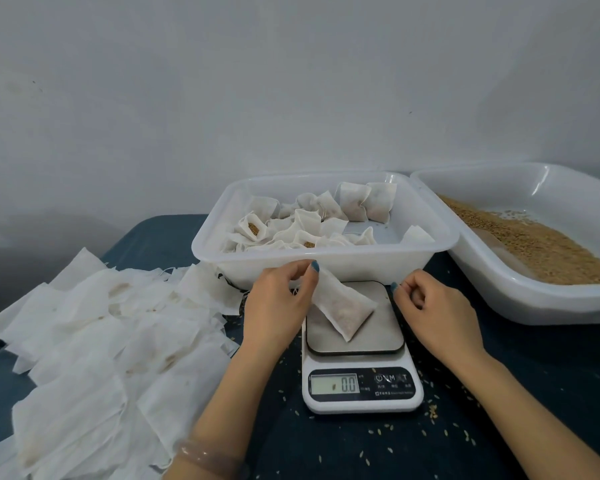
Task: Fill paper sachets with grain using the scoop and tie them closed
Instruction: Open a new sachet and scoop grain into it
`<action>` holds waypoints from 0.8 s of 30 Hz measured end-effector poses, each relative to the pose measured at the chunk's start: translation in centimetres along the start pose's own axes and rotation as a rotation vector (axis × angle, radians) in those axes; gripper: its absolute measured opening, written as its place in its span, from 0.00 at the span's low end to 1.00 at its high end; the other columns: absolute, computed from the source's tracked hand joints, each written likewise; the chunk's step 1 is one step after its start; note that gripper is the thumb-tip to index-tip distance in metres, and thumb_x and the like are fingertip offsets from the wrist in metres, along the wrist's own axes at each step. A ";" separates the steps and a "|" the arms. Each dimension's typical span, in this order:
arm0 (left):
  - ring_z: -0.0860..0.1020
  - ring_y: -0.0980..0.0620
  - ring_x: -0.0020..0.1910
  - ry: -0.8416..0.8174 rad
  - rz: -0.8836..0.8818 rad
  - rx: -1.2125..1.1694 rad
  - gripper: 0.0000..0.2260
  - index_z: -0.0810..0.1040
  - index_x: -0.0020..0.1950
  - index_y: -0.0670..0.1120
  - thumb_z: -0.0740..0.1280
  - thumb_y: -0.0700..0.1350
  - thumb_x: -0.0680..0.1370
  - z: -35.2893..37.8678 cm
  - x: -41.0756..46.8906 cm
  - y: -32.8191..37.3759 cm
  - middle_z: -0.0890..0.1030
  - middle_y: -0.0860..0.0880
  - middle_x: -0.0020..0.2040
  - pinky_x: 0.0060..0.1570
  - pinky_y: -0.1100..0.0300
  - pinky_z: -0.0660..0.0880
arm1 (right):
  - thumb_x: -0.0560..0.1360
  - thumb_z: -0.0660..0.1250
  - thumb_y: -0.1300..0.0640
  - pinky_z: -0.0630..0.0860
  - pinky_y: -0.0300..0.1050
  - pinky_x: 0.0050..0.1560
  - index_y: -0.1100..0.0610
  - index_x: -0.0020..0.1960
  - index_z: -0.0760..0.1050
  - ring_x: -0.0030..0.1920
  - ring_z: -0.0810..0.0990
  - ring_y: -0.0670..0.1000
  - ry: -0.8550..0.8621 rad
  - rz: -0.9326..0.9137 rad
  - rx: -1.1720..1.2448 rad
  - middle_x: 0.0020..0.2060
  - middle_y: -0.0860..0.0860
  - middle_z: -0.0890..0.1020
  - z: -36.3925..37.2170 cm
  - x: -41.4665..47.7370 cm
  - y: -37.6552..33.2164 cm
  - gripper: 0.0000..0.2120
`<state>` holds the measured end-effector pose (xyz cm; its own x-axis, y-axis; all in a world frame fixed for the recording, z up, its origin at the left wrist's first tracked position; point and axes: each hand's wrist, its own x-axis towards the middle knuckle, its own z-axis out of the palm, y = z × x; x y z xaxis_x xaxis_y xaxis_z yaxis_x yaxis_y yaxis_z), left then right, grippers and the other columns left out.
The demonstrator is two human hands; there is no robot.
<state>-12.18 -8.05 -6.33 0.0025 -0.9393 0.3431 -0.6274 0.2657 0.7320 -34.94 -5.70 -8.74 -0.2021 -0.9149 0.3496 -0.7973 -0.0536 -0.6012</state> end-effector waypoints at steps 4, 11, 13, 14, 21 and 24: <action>0.79 0.56 0.52 0.028 -0.033 0.054 0.13 0.82 0.57 0.56 0.60 0.57 0.82 -0.3 0.2 -0.3 0.82 0.61 0.47 0.43 0.62 0.72 | 0.77 0.64 0.48 0.64 0.43 0.28 0.47 0.36 0.68 0.28 0.72 0.45 -0.001 -0.010 -0.017 0.25 0.46 0.72 0.1 -0.1 -0.1 0.12; 0.80 0.55 0.52 0.041 -0.063 0.079 0.11 0.81 0.56 0.54 0.62 0.56 0.81 -0.6 0.3 -0.5 0.84 0.57 0.51 0.44 0.60 0.71 | 0.77 0.64 0.48 0.66 0.43 0.28 0.46 0.36 0.67 0.28 0.72 0.45 -0.006 -0.024 -0.045 0.26 0.46 0.73 0.1 -0.2 0.0 0.12; 0.80 0.55 0.52 0.043 -0.057 0.081 0.11 0.82 0.55 0.54 0.62 0.55 0.81 -0.6 0.3 -0.4 0.84 0.57 0.51 0.44 0.60 0.72 | 0.77 0.64 0.48 0.65 0.43 0.28 0.46 0.37 0.67 0.28 0.73 0.45 -0.001 -0.022 -0.051 0.26 0.46 0.73 0.1 -0.1 0.0 0.12; 0.79 0.55 0.52 0.043 -0.056 0.083 0.11 0.82 0.55 0.54 0.62 0.55 0.81 -0.7 0.3 -0.4 0.84 0.57 0.51 0.45 0.59 0.72 | 0.77 0.64 0.48 0.64 0.43 0.28 0.46 0.37 0.67 0.28 0.73 0.45 0.001 -0.020 -0.053 0.26 0.46 0.73 0.1 -0.1 0.0 0.12; 0.79 0.54 0.50 0.038 -0.058 0.109 0.10 0.80 0.51 0.55 0.61 0.56 0.81 -0.7 0.2 -0.3 0.83 0.57 0.50 0.39 0.61 0.70 | 0.77 0.64 0.48 0.63 0.42 0.28 0.47 0.37 0.68 0.28 0.73 0.45 -0.004 -0.014 -0.053 0.26 0.46 0.73 0.0 -0.1 0.0 0.11; 0.78 0.54 0.47 0.008 -0.021 0.090 0.10 0.77 0.47 0.54 0.60 0.56 0.82 -0.6 0.2 -0.2 0.82 0.57 0.47 0.38 0.61 0.70 | 0.77 0.64 0.48 0.63 0.42 0.28 0.46 0.37 0.68 0.28 0.72 0.45 -0.005 -0.023 -0.055 0.26 0.46 0.73 0.0 -0.2 0.0 0.11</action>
<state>-11.58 -8.21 -6.08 0.0224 -0.9428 0.3327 -0.6944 0.2247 0.6836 -34.88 -5.56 -8.80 -0.1802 -0.9157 0.3593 -0.8317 -0.0532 -0.5526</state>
